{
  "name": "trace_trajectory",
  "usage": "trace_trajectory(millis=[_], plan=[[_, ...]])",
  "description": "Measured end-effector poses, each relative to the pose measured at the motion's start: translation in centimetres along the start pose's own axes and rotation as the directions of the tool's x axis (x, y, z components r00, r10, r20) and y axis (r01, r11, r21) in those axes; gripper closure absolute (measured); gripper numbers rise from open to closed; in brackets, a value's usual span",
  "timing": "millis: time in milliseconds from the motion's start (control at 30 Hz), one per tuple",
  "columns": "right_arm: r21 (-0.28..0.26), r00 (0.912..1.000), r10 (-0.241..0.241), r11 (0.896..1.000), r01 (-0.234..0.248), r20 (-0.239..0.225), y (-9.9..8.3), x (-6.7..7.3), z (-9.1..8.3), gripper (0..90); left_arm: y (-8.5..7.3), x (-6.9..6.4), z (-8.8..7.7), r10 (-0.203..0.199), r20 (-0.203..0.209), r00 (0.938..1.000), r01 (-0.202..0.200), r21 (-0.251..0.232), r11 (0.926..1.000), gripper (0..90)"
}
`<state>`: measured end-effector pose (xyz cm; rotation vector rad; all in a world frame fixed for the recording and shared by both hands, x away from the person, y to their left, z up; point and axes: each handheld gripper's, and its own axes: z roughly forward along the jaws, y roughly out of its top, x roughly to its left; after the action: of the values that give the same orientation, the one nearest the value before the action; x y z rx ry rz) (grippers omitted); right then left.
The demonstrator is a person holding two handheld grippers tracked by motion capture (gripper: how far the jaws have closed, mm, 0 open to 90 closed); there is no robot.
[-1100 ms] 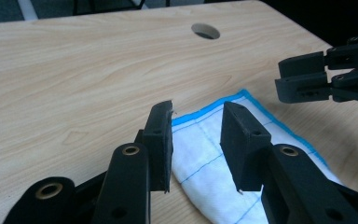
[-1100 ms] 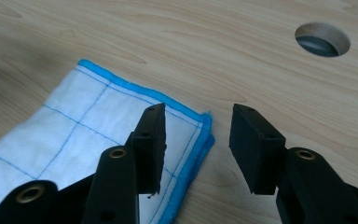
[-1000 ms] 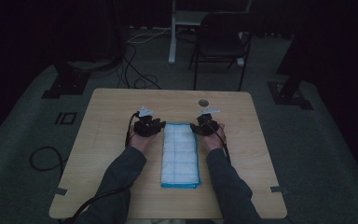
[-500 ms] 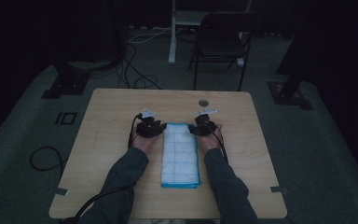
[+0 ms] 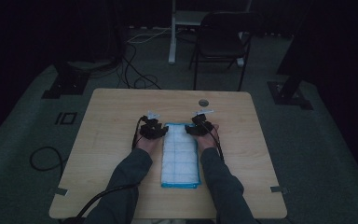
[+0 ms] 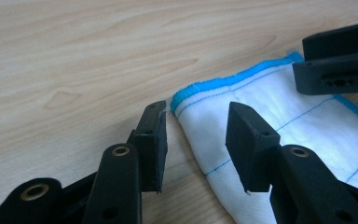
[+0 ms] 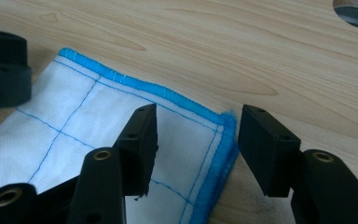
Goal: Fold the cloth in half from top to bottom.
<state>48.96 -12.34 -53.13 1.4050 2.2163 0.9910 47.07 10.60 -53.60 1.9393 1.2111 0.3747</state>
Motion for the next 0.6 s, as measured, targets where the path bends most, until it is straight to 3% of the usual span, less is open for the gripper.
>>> trace_trajectory(millis=[300, 600], plan=[[0.018, 0.9999, 0.010, 1.000, -0.011, 0.012, 0.07, 0.00, 0.60, 47.1, -0.06, -0.12, 0.77, -0.019, -0.008, 0.9998, 0.020, 0.032, 0.9993, 58.3], [0.016, 0.9998, 0.012, 1.000, -0.013, 0.017, -0.10, 0.14, 0.68, 50.1, 0.05, -0.21, 1.03, -0.032, -0.007, 0.9995, 0.032, 0.029, 0.9991, 58.0]])
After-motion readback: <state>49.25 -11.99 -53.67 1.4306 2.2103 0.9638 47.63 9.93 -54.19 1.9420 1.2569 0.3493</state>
